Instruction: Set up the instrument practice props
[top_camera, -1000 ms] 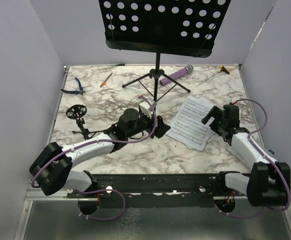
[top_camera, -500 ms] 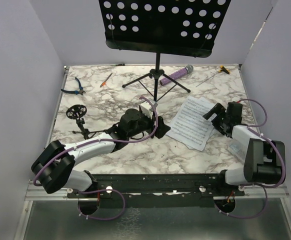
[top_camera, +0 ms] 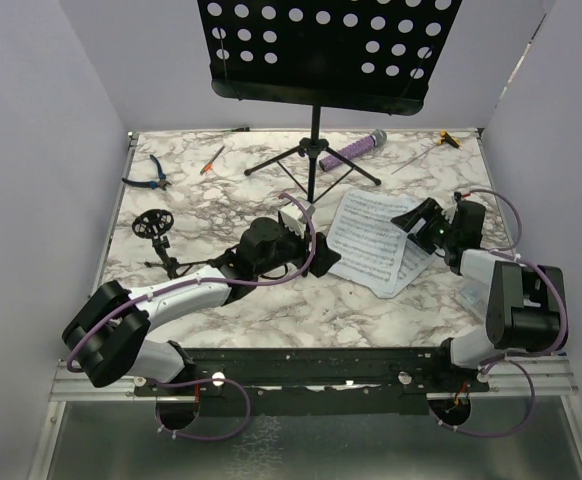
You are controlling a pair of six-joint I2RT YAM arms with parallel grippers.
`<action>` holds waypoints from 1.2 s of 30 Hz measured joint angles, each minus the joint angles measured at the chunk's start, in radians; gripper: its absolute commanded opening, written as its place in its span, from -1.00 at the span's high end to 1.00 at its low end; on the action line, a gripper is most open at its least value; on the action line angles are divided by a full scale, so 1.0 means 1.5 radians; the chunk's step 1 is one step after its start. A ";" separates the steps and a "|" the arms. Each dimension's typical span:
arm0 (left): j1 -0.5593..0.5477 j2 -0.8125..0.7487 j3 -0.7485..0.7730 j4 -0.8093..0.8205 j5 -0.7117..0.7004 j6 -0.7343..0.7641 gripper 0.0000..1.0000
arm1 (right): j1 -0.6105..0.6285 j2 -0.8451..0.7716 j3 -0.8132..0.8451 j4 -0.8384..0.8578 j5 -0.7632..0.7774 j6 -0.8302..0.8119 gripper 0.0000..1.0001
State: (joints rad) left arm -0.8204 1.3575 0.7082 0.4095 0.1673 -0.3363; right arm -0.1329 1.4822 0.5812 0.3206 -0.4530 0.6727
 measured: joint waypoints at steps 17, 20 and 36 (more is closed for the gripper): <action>0.000 -0.018 -0.009 -0.003 -0.012 0.001 -0.98 | 0.000 0.106 0.001 0.084 -0.038 0.000 -0.54; 0.000 -0.019 -0.009 -0.005 -0.013 0.002 -0.98 | 0.000 0.132 0.003 0.131 -0.060 0.008 -0.52; 0.000 -0.026 -0.009 -0.010 -0.020 0.005 -0.98 | 0.012 0.254 -0.002 0.448 -0.267 0.155 -0.27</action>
State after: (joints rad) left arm -0.8204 1.3182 0.6945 0.3946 0.1368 -0.3286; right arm -0.1150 1.8637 0.5777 0.9920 -0.8539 0.9054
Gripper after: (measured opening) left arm 0.988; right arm 0.637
